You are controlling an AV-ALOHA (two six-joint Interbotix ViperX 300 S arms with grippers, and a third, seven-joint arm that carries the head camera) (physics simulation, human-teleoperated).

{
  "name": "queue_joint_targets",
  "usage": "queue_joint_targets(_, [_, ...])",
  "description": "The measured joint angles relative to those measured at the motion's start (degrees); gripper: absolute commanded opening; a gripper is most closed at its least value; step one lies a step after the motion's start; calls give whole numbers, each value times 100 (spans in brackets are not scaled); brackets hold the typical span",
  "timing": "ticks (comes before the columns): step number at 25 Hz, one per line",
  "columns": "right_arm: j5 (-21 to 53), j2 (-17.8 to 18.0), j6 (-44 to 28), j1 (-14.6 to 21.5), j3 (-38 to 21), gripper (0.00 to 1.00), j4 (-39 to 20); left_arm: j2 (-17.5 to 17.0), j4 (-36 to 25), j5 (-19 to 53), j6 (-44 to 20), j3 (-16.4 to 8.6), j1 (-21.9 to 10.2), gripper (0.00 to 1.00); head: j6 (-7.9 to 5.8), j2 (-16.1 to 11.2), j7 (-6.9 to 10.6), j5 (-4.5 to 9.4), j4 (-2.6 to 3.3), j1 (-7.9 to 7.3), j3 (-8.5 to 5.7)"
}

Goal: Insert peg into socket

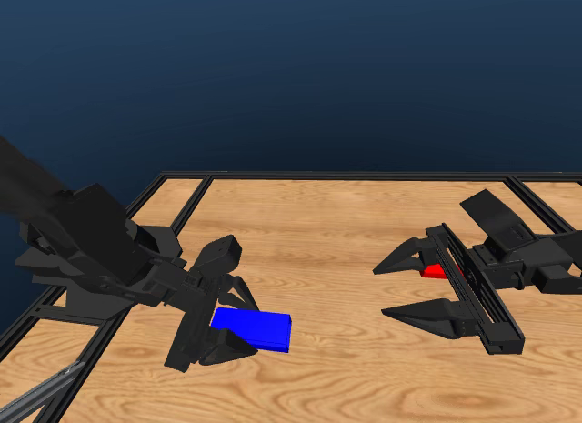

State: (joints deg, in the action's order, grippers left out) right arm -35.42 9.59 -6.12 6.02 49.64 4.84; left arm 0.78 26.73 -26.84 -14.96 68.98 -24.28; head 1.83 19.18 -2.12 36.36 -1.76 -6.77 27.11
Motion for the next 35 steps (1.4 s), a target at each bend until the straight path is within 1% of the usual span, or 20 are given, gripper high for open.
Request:
queue_joint_targets(1, [19, -44, -4, -23, 77, 100, 51, -12, -4, 1, -21, 3, 3, 0, 4, 0, 17, -8, 1, 2, 1])
queue_joint_targets(6, [266, -440, 77, -255, 627, 100, 363, 14, -137, 6, -92, -3, 31, 0, 1, 0, 108, -106, 19, 32, 2])
queue_joint_targets(9, [539, -745, 189, -427, 922, 100, 510, -79, -184, -49, 43, -7, 45, 0, -18, 0, 208, -201, 42, 79, 2])
queue_joint_targets(11, [736, -972, 271, -535, 1076, 100, 567, -228, -251, -172, 227, 12, 111, 0, -76, -13, 361, -275, 77, 145, 2])
queue_joint_targets(13, [938, -1179, 346, -638, 1228, 100, 605, -469, -370, -373, 430, 45, 233, 0, -162, -55, 532, -326, 125, 231, -2])
queue_joint_targets(15, [1129, -1349, 391, -728, 1337, 100, 619, -628, -481, -645, 598, 0, 362, 0, -239, -118, 697, -362, 167, 321, -28])
queue_joint_targets(16, [1219, -1419, 405, -771, 1389, 100, 624, -665, -558, -766, 672, -24, 430, 0, -265, -160, 775, -379, 184, 367, -51])
queue_joint_targets(19, [1429, -1563, 406, -889, 1531, 100, 630, -669, -811, -1091, 753, -72, 677, 0, -271, -292, 1001, -426, 212, 492, -116])
queue_joint_targets(22, [1550, -1618, 323, -974, 1726, 100, 634, -564, -1065, -1364, 720, -149, 943, 0, -249, -444, 1181, -442, 230, 610, -194])
queue_joint_targets(25, [1595, -1629, 218, -1009, 1912, 100, 619, -488, -1310, -1552, 644, -188, 1196, 0, -228, -597, 1277, -436, 245, 714, -296])
queue_joint_targets(30, [1497, -1592, -4, -1054, 2159, 100, 610, -405, -1637, -1740, 489, -205, 1516, 0, -212, -815, 1309, -408, 260, 841, -452])
queue_joint_targets(35, [1229, -1363, -233, -1118, 2341, 100, 558, -235, -1872, -1869, 315, -266, 1698, 0, -228, -975, 1283, -388, 274, 925, -571])
